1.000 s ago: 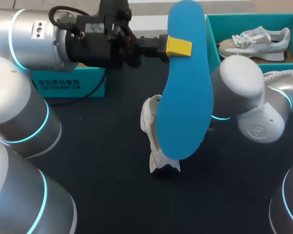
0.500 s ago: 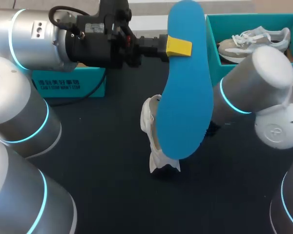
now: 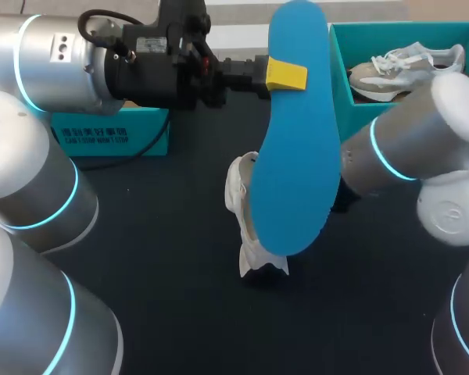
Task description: Take the shoe out of the shoebox, open the shoe tongue, remove and reinsert the insole, then place the shoe into the shoebox
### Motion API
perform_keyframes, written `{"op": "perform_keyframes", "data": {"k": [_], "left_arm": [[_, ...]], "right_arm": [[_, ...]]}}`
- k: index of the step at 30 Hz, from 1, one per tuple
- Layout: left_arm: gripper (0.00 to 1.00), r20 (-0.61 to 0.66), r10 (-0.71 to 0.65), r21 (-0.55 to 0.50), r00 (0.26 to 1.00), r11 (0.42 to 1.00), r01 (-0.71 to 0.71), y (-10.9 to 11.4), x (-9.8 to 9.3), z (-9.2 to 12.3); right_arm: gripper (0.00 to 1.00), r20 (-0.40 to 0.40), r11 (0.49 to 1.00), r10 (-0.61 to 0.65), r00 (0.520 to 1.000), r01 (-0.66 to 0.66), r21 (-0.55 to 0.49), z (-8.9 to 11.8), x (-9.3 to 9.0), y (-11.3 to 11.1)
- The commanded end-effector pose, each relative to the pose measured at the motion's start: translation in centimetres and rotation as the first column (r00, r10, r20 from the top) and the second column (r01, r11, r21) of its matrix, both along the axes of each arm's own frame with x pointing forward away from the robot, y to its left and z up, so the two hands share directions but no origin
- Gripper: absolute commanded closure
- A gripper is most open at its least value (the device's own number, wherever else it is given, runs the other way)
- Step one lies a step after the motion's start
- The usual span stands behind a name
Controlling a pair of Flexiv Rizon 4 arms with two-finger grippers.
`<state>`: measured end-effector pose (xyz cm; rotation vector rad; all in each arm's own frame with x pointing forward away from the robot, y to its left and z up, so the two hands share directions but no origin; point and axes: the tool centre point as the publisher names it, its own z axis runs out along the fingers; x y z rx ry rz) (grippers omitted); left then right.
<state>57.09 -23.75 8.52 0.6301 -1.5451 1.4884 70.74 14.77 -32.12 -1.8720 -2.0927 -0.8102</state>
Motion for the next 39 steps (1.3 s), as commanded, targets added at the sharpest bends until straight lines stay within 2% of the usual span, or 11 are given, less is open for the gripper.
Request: {"op": "perform_keyframes", "data": {"k": [1, 8, 15, 22, 27, 32, 39], "left_arm": [[1.0, 0.0, 0.002, -0.001, 1.0, 1.0, -0.002, -0.2, -0.1, -0.1], [1.0, 0.0, 0.002, -0.001, 1.0, 1.0, -0.002, -0.2, -0.1, -0.1], [1.0, 0.0, 0.002, -0.001, 1.0, 1.0, -0.002, -0.2, -0.1, -0.1], [1.0, 0.0, 0.002, -0.001, 1.0, 1.0, -0.002, -0.2, -0.1, -0.1], [1.0, 0.0, 0.002, -0.001, 1.0, 1.0, -0.002, -0.2, -0.1, -0.1], [1.0, 0.0, 0.002, -0.001, 1.0, 1.0, -0.002, -0.2, -0.1, -0.1], [1.0, 0.0, 0.002, -0.001, 1.0, 1.0, -0.002, -0.2, -0.1, -0.1]], "right_arm": [[0.0, 0.017, 0.982, 0.013, 1.0, -0.016, 0.19, 1.3, -1.5, -2.3], [0.0, 0.044, 0.904, 0.07, 0.997, -0.082, 0.42, 4.2, -1.8, -2.7], [0.0, 0.063, 0.842, 0.074, 0.995, -0.096, 0.53, 6.4, -1.8, -4.1], [0.0, 0.027, 0.783, 0.092, 0.995, -0.089, 0.615, 7.8, -1.9, -5.4], [0.0, 0.01, 0.707, 0.088, 0.996, -0.07, 0.704, 8.7, -2.0, -5.5], [0.0, -0.006, 0.676, 0.107, 0.994, -0.068, 0.734, 9.3, -1.8, -5.5], [0.0, -0.041, 0.697, 0.104, 0.994, -0.044, 0.715, 9.5, -1.5, -5.6]]}}
